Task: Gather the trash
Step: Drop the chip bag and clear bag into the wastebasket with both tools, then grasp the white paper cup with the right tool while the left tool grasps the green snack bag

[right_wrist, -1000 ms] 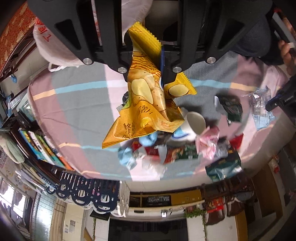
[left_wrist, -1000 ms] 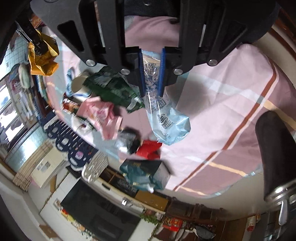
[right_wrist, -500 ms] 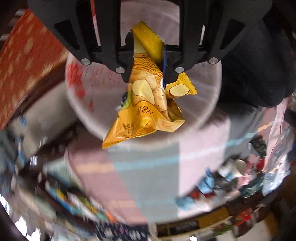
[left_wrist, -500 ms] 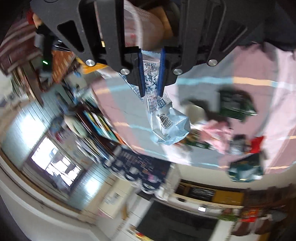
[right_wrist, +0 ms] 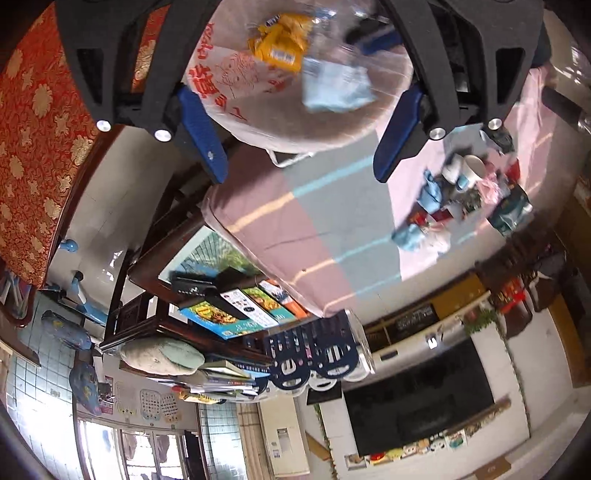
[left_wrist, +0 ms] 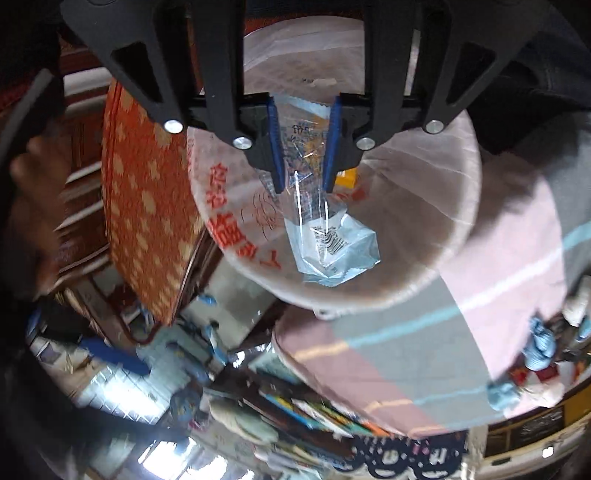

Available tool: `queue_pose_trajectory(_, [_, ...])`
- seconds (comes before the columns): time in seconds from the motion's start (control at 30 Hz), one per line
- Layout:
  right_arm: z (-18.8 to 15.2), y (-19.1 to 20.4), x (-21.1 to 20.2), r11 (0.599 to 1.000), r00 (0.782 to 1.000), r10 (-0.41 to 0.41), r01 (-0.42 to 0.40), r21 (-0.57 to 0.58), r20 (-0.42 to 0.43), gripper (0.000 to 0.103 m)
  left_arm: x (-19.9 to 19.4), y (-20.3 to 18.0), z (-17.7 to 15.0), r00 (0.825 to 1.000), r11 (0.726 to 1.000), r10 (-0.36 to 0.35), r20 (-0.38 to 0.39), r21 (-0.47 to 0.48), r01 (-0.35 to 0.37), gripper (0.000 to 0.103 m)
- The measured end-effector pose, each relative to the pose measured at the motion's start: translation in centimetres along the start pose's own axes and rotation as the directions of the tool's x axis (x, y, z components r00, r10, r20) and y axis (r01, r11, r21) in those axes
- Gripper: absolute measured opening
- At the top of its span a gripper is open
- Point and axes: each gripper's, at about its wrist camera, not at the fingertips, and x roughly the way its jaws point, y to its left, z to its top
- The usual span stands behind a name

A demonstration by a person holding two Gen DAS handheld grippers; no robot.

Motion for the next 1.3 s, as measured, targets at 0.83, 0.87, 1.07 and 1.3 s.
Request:
queue_pose_trajectory(0.83, [-2.9, 15.0, 3.2, 0.961, 0.999, 0.037, -0.028, -0.275, 0.027, 0.1, -20.5, 23.1, -4.3, 0.609, 0.567, 0.762, 0.221, -0.683, -0.461, 0.088])
queue_pose_trajectory(0.87, [-3.1, 15.9, 3.8, 0.961, 0.999, 0.053, -0.052, -0.272, -0.003, 0.1, -20.9, 24.0, -4.9, 0.611, 0.55, 0.763, 0.21, -0.708, -0.443, 0.088])
queue_pose_trajectory(1.07, [-4.4, 20.0, 6.7, 0.962, 0.983, 0.093, -0.13, -0.241, -0.159, 0.1, -21.2, 26.3, -6.5, 0.665, 0.541, 0.719, 0.201, -0.762, -0.356, 0.09])
queue_pose_trajectory(1.3, [-6.0, 22.6, 9.2, 0.954, 0.967, 0.07, -0.137, -0.268, -0.247, 0.1, -21.8, 27.8, -8.5, 0.679, 0.484, 0.712, 0.178, -0.825, -0.292, 0.09])
